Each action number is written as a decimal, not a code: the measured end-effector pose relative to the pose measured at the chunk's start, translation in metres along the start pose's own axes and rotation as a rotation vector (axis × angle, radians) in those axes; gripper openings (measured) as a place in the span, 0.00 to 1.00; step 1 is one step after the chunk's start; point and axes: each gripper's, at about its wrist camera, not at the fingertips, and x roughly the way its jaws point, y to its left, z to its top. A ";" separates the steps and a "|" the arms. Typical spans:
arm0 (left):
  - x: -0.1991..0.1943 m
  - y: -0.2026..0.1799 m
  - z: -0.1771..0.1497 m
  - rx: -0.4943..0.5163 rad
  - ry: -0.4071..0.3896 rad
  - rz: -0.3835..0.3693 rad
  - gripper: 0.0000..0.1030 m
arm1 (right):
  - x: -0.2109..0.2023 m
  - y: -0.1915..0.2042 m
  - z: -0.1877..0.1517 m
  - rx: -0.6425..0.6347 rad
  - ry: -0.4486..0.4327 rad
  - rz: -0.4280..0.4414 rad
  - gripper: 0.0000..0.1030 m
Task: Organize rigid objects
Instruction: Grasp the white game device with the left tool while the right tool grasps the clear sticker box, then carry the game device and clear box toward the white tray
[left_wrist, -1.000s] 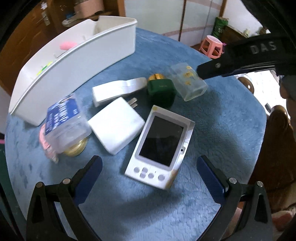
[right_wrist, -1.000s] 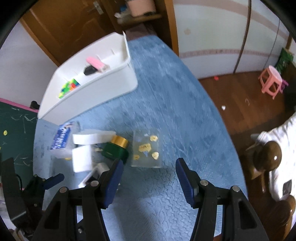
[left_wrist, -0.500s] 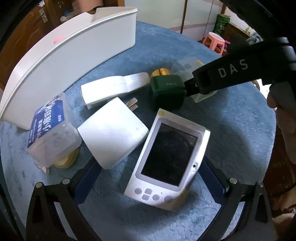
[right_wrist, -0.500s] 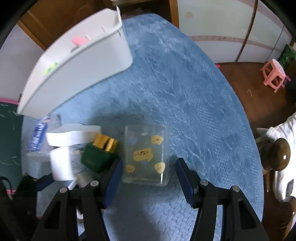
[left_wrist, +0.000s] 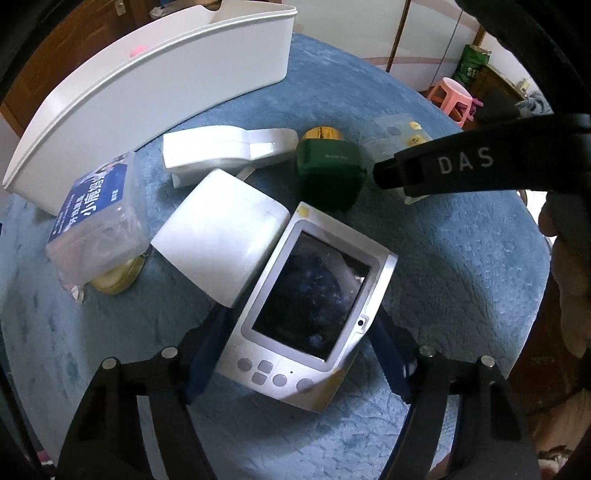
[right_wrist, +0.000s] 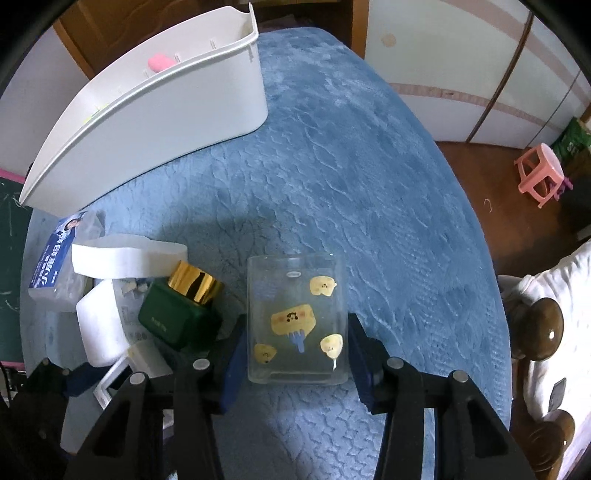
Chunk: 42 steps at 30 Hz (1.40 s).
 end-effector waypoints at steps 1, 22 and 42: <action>-0.001 -0.002 0.000 0.001 -0.001 0.004 0.73 | -0.001 -0.001 -0.001 -0.002 -0.001 0.000 0.48; -0.079 -0.002 0.005 -0.070 -0.138 0.050 0.61 | -0.056 -0.023 -0.027 0.015 -0.100 0.080 0.48; -0.229 0.080 0.087 -0.258 -0.370 0.216 0.61 | -0.206 0.019 0.017 -0.137 -0.329 0.179 0.48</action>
